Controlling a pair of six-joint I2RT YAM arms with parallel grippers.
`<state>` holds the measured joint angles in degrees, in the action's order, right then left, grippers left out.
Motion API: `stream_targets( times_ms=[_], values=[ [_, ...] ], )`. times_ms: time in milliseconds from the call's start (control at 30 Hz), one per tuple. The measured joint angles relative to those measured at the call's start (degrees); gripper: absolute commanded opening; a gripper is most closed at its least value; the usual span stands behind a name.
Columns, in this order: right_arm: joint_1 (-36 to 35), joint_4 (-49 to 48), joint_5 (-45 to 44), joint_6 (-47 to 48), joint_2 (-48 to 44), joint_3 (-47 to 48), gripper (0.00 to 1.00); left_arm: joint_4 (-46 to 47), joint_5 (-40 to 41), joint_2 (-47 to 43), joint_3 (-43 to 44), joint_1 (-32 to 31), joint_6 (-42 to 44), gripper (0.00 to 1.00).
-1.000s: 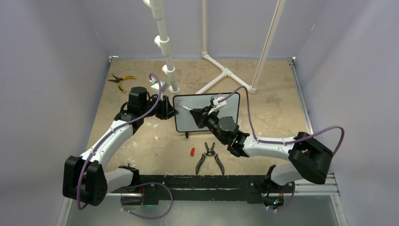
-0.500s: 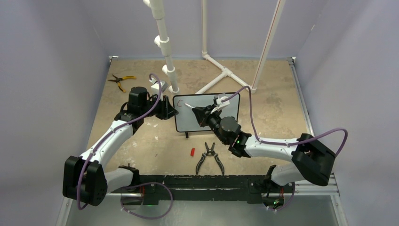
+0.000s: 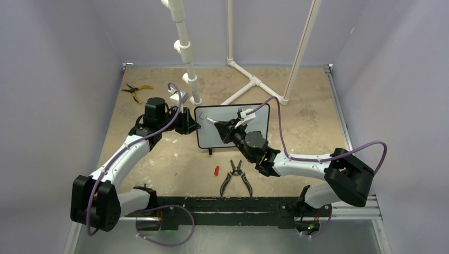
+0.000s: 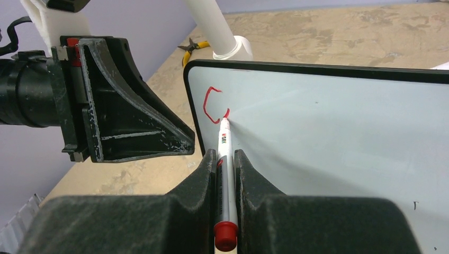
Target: Write a sentence on the whiteboard
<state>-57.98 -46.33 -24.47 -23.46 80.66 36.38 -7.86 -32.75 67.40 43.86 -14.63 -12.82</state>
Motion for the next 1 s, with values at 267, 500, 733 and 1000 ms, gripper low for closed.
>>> stream_targets(
  times_ms=[267,500,733,1000],
  values=[
    [-0.09,0.11,0.0,0.11,-0.02,0.02,0.0,0.0,0.0,0.0,0.0,0.0,0.0,0.24],
    [-0.13,2.08,-0.26,0.02,-1.18,-0.33,0.0,0.02,0.0,0.0,0.0,0.0,0.0,0.23],
    [-0.13,3.08,-1.53,0.04,-2.32,-0.33,0.0,0.0,0.0,0.0,0.0,0.0,0.0,0.23],
    [-0.13,2.97,-1.55,0.24,-2.36,-0.33,0.0,-0.02,0.0,0.0,0.0,0.0,0.0,0.24]
  ],
)
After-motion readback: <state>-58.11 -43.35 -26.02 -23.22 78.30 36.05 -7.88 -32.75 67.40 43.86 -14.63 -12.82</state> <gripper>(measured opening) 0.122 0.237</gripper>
